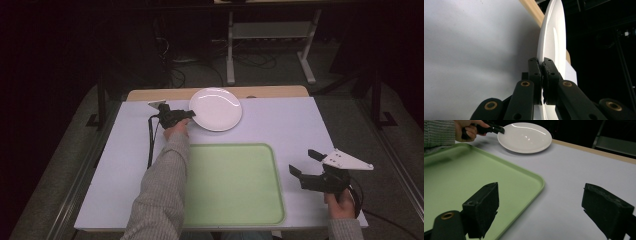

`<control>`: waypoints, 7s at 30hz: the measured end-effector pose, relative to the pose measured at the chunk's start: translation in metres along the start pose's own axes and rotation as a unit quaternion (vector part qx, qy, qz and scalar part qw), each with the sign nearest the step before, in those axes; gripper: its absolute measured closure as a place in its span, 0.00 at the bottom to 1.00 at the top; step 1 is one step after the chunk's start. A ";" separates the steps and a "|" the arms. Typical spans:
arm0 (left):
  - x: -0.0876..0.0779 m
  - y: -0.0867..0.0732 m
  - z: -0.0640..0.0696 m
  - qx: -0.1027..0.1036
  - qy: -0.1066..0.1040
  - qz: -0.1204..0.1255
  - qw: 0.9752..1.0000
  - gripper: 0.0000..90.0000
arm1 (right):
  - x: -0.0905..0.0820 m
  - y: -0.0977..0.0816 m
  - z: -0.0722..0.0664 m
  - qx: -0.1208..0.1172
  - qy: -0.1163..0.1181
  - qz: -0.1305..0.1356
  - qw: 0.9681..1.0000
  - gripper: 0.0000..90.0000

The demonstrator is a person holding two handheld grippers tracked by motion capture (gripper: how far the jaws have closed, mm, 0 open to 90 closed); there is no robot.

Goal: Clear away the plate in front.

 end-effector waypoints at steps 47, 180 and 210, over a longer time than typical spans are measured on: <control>-0.098 0.021 -0.001 0.036 -0.096 0.025 0.994 0.97 | 0.004 0.000 -0.005 -0.012 -0.018 -0.008 1.000 0.15; -0.135 -0.102 -0.021 0.193 -0.033 -0.174 0.965 0.94 | 0.005 -0.002 -0.009 -0.016 -0.020 -0.018 0.999 0.15; -0.141 -0.123 -0.022 0.241 0.003 -0.205 0.949 0.86 | 0.005 -0.002 -0.011 -0.019 -0.018 -0.022 0.999 0.15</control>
Point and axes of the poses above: each handheld gripper's, and its own axes: x roughly forward along the jaws, y roughly out of its top, z roughly to its right, the point moved 1 cm from there along x, roughly forward along the jaws, and after that the axes turned 2 degrees about z, right-handed, at the moved point
